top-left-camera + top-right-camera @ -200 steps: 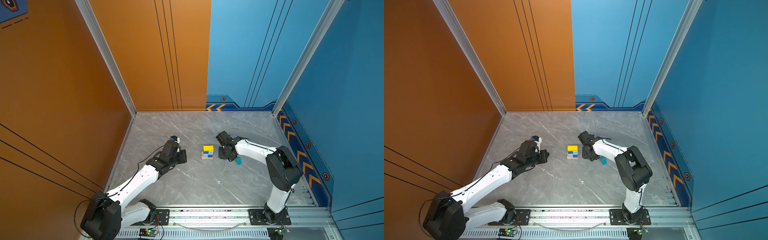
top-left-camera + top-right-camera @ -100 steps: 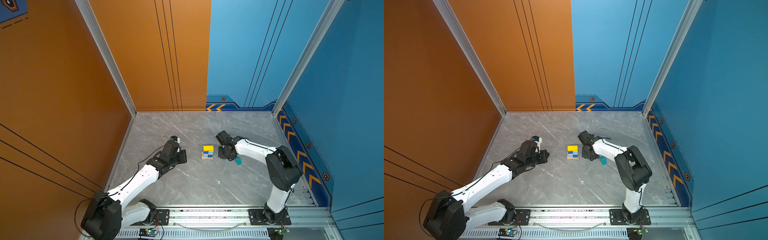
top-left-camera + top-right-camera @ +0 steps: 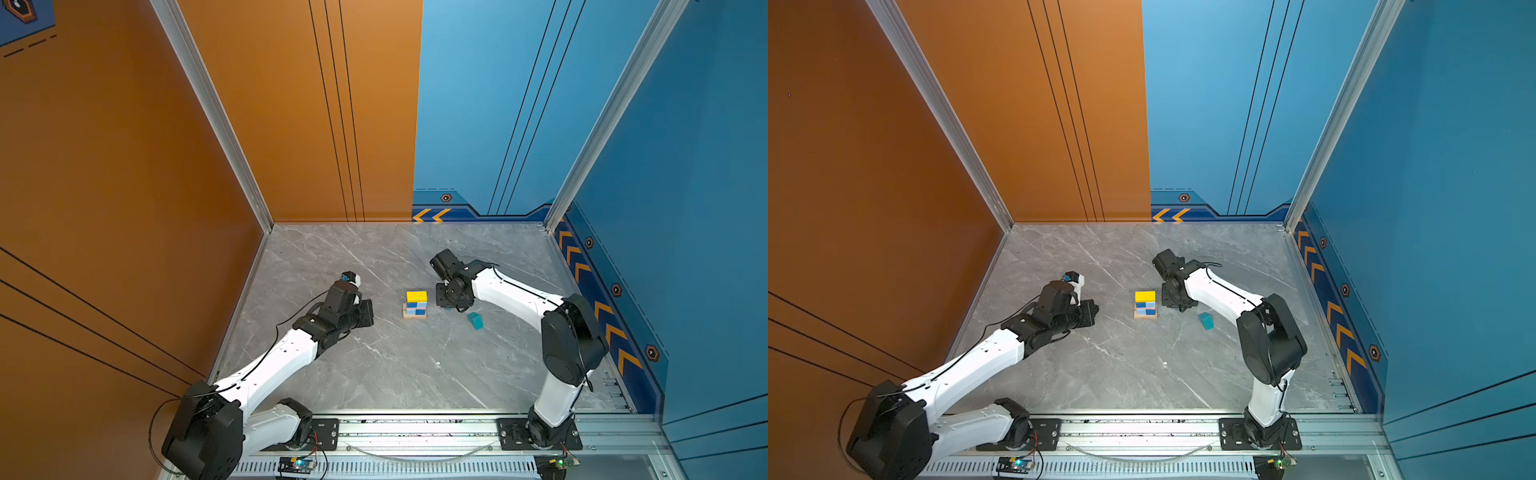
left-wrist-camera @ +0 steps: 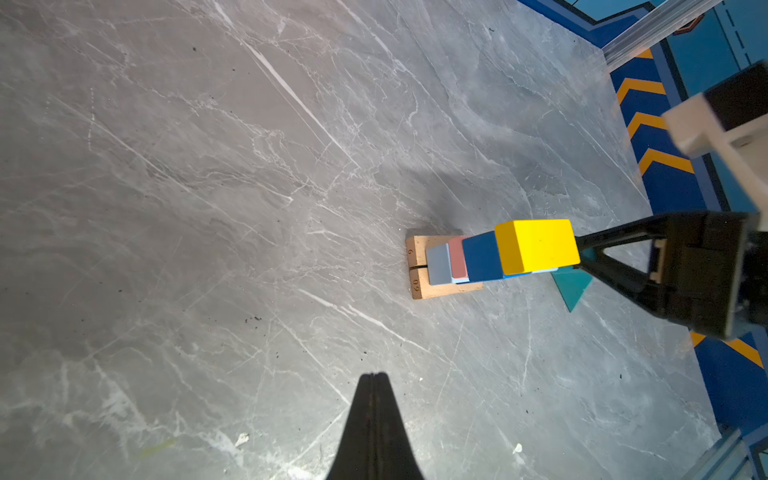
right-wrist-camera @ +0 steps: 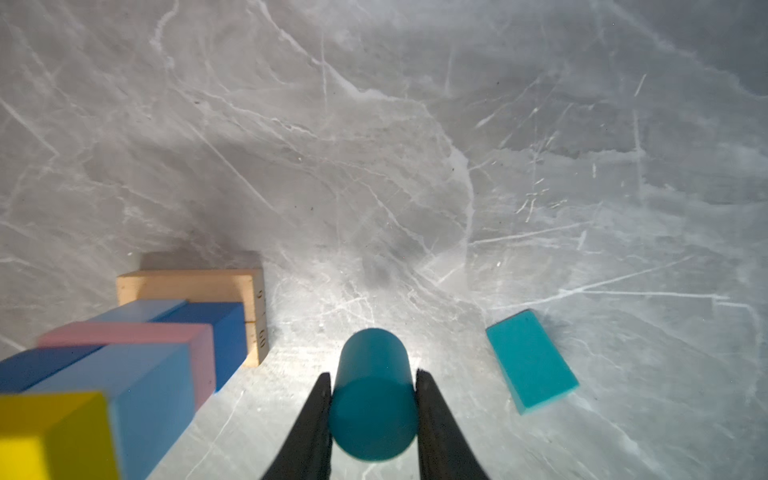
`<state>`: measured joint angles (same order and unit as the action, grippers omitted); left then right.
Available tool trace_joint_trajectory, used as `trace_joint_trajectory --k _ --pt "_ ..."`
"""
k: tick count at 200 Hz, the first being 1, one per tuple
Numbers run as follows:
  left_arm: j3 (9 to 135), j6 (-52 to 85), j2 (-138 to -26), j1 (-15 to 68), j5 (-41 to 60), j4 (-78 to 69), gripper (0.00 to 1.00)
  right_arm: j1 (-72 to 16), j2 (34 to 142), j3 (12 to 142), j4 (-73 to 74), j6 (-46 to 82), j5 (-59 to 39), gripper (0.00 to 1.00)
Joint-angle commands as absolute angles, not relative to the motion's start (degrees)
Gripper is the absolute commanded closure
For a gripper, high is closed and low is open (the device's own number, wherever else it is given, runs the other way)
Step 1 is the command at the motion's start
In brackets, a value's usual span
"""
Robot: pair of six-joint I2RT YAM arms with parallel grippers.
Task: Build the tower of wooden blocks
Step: 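Lift the teal cylinder with the right gripper and carry it over the stack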
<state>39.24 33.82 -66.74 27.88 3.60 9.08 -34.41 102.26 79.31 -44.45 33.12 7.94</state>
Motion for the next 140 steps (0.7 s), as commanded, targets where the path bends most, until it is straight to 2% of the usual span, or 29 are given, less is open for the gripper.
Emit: trace_joint_trajectory --k 1,58,140 --pt "40.32 32.46 -65.25 26.91 4.39 10.34 1.00 -35.57 99.10 83.39 -51.42 31.04 10.68 0.75" --pt "39.04 32.17 -63.81 25.98 5.43 9.46 1.00 -37.40 98.86 94.12 -59.96 29.20 10.73 0.78" --pt "38.06 31.90 -62.97 25.39 5.86 9.14 1.00 -41.79 106.43 108.16 -67.20 26.04 7.10 0.82"
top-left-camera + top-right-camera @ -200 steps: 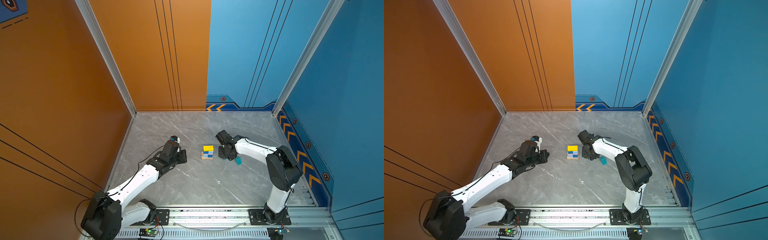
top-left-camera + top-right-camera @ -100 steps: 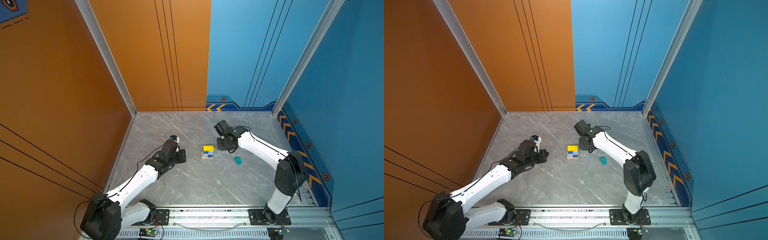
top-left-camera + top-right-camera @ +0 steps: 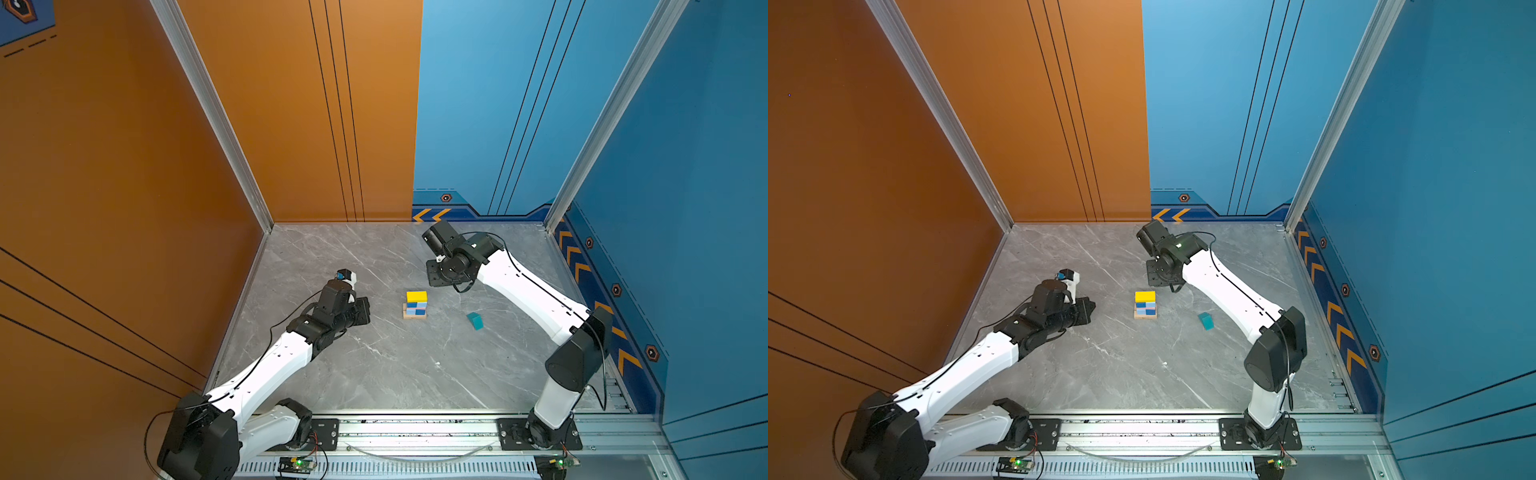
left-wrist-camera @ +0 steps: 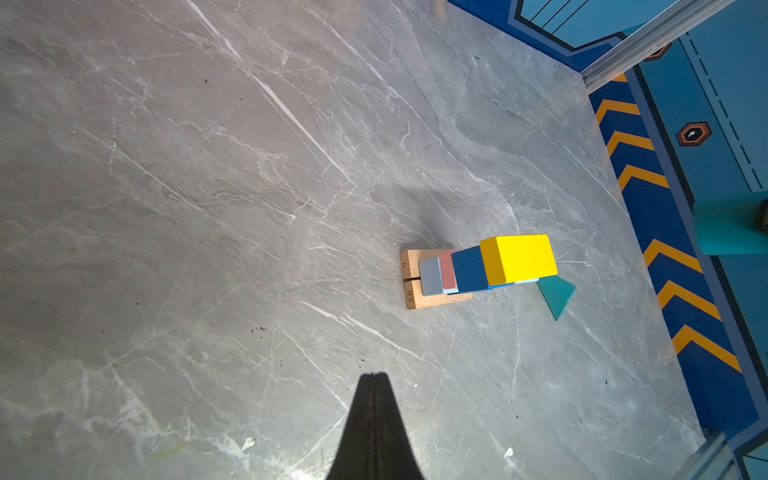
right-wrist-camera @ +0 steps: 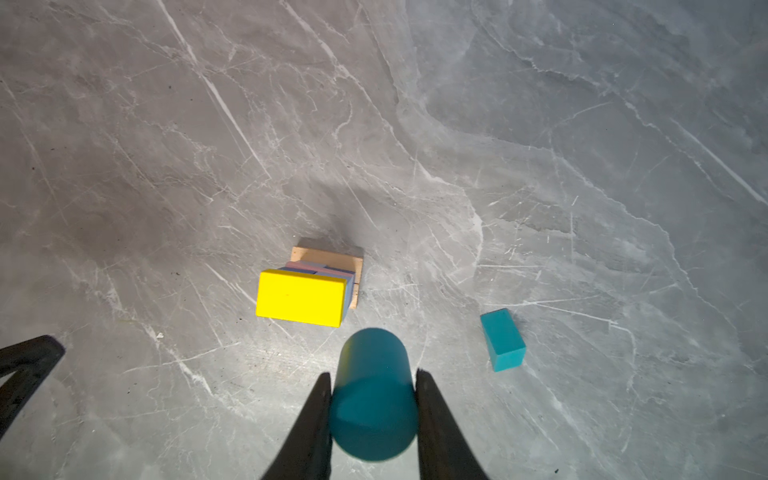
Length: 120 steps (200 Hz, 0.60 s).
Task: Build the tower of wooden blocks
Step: 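Lift the teal cylinder with the right gripper and carry it over the stack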
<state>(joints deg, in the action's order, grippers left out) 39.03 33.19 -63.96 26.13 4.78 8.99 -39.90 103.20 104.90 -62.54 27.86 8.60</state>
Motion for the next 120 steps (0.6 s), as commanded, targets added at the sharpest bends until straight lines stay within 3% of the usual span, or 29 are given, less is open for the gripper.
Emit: trace_joint_trajectory --k 1,120 --pt "38.06 31.95 -63.00 25.35 5.83 9.14 1.00 -41.81 106.56 108.31 -67.30 26.03 7.11 0.82" --pt "37.54 31.74 -62.02 25.05 5.94 9.49 1.00 -44.80 114.12 112.85 -67.94 25.48 5.70 0.82"
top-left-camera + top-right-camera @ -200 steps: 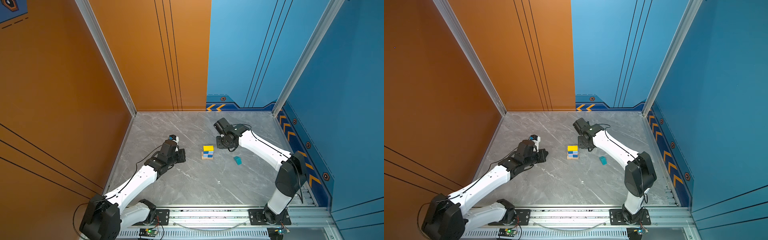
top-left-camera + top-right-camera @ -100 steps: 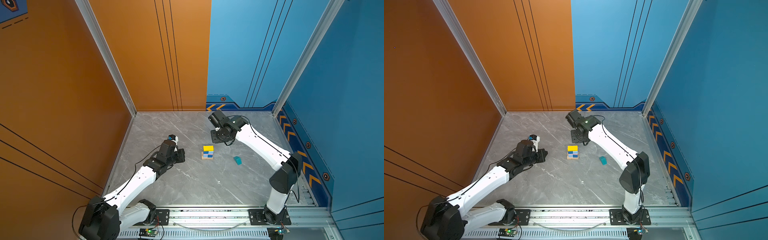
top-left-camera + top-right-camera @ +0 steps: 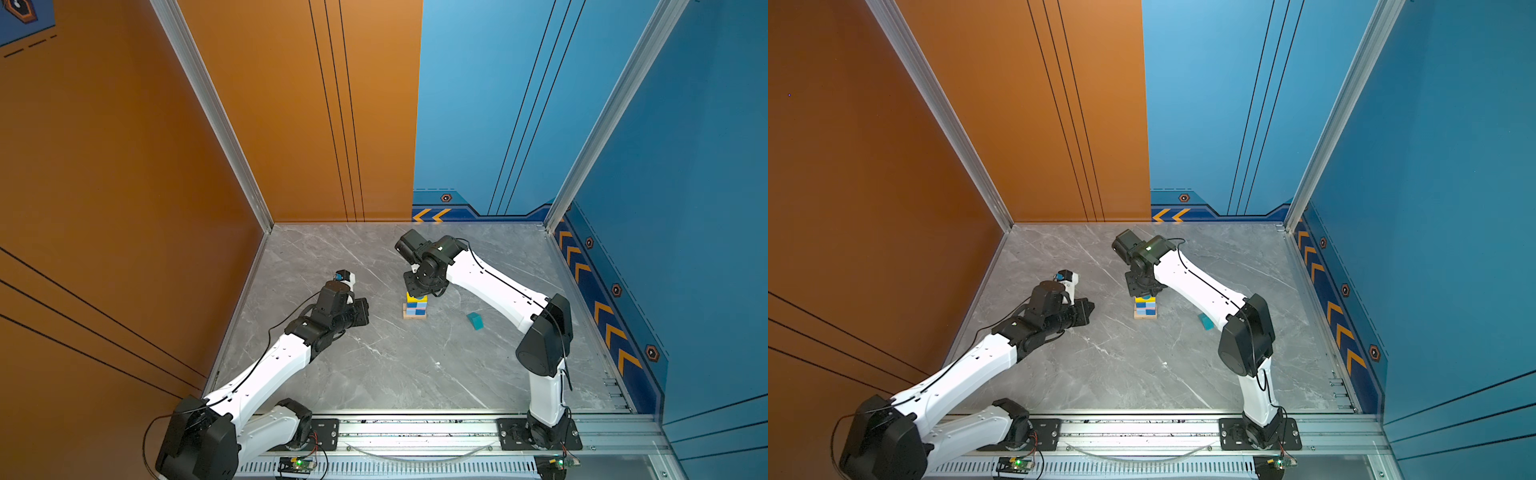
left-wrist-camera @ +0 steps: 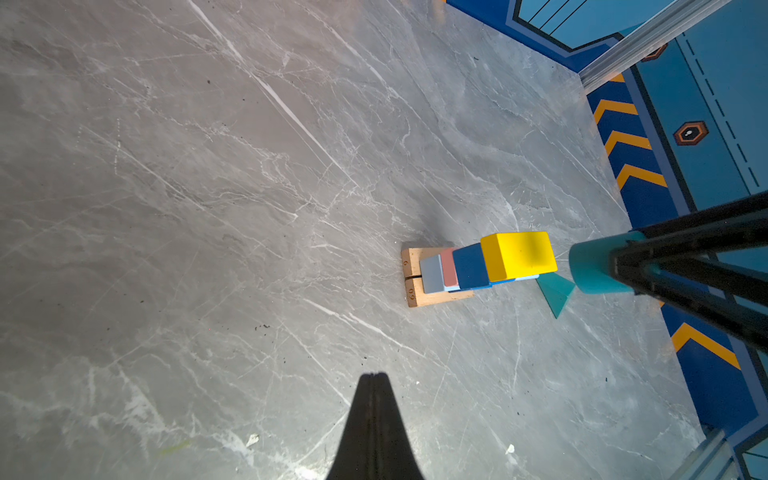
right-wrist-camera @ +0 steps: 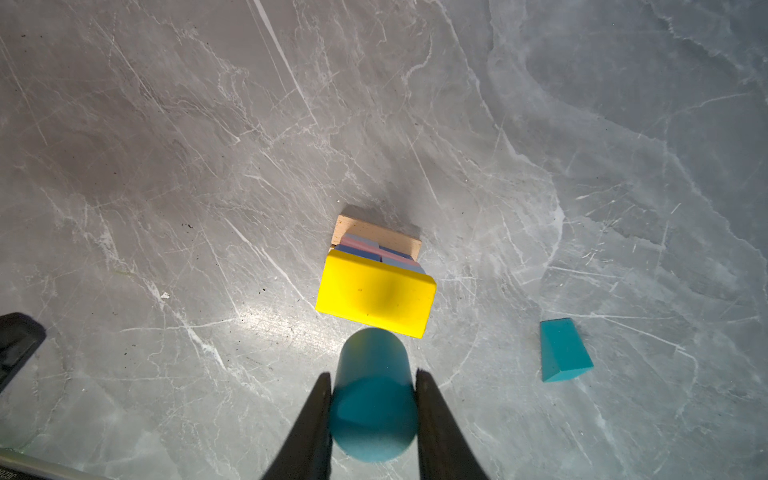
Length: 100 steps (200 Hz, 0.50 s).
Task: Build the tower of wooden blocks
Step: 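Lift the teal cylinder with the right gripper and carry it over the stack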
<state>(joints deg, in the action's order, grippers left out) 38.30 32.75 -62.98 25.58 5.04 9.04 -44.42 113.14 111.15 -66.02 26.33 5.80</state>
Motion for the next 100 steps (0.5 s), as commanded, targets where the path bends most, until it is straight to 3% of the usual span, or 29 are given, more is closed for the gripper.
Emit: trace_joint_trajectory --k 1,100 --pt "37.53 31.78 -62.04 25.05 5.92 9.49 1.00 -44.82 114.19 112.85 -67.94 25.49 5.75 0.82" --pt "37.62 31.60 -62.32 24.79 6.15 9.55 1.00 -44.74 116.27 113.63 -67.15 25.44 5.74 0.82"
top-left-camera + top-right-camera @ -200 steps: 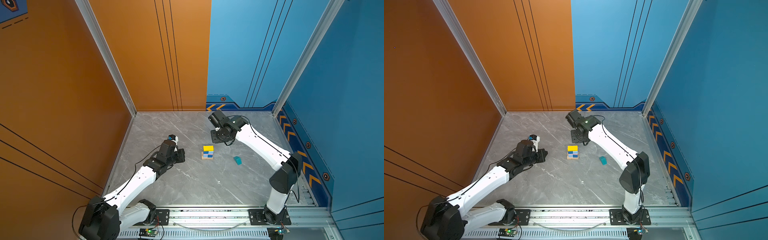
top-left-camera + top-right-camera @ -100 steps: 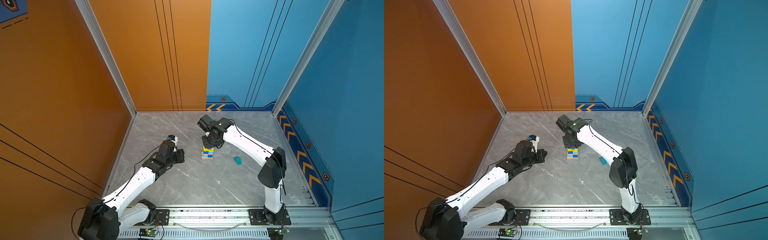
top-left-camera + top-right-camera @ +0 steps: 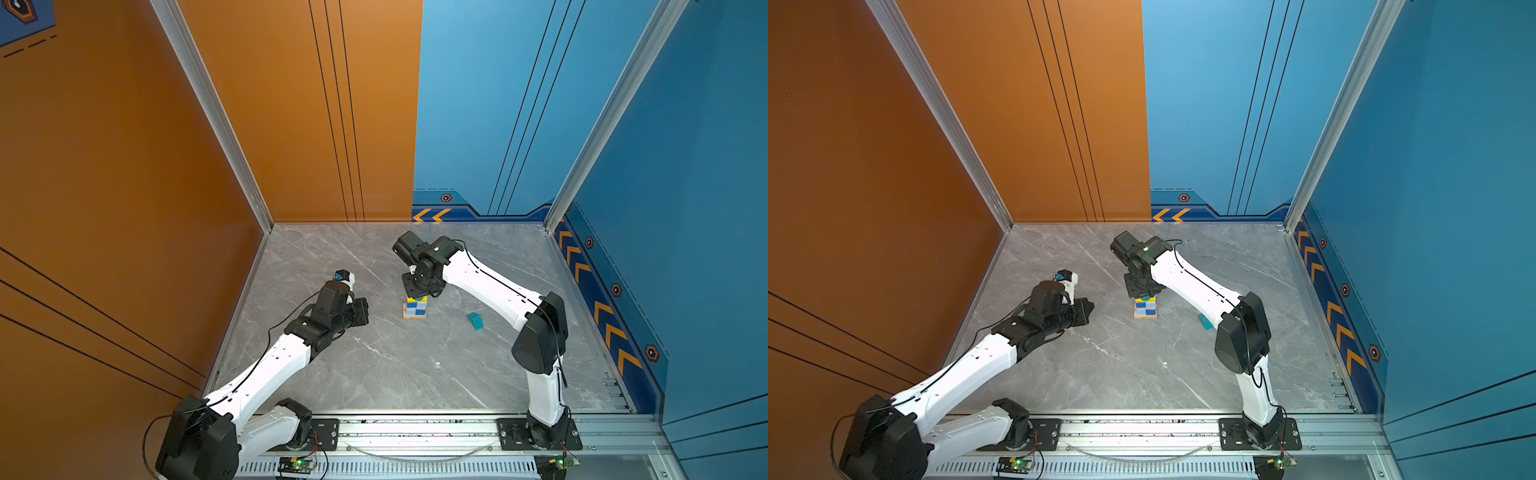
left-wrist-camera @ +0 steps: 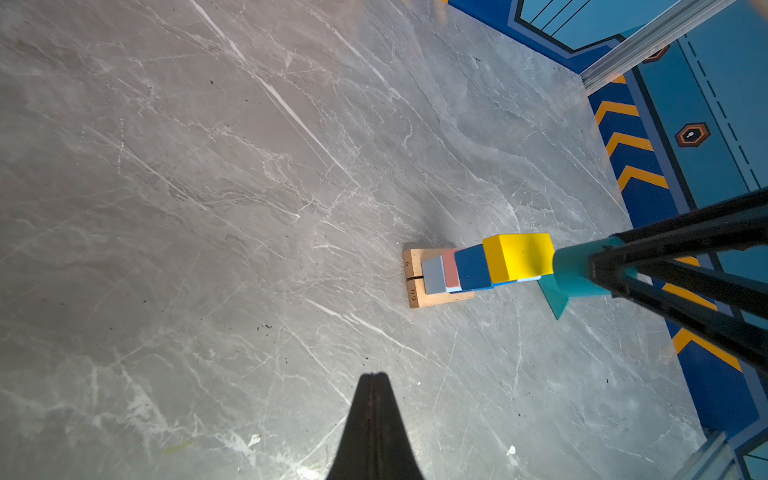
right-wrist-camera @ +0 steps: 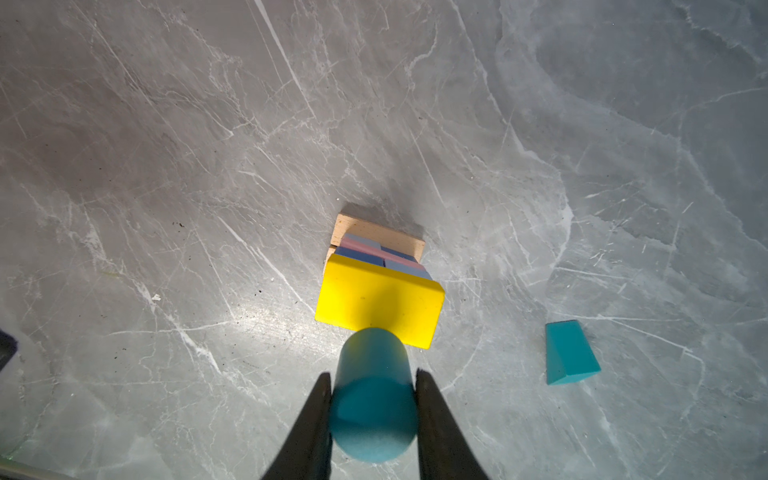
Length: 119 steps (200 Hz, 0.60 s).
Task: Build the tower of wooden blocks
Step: 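Lift the teal cylinder with the right gripper and carry it over the stack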
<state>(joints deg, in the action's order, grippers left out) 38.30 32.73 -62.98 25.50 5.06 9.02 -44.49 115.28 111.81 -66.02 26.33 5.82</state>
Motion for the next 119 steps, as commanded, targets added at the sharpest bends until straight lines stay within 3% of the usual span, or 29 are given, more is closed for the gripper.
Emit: trace_joint_trajectory --k 1,119 --pt "37.62 31.58 -62.31 24.79 6.15 9.56 1.00 -44.74 116.32 113.64 -67.15 25.42 5.73 0.82" --pt "37.75 31.55 -62.75 24.57 6.51 9.47 1.00 -43.54 117.94 114.70 -67.15 25.31 5.98 0.82"
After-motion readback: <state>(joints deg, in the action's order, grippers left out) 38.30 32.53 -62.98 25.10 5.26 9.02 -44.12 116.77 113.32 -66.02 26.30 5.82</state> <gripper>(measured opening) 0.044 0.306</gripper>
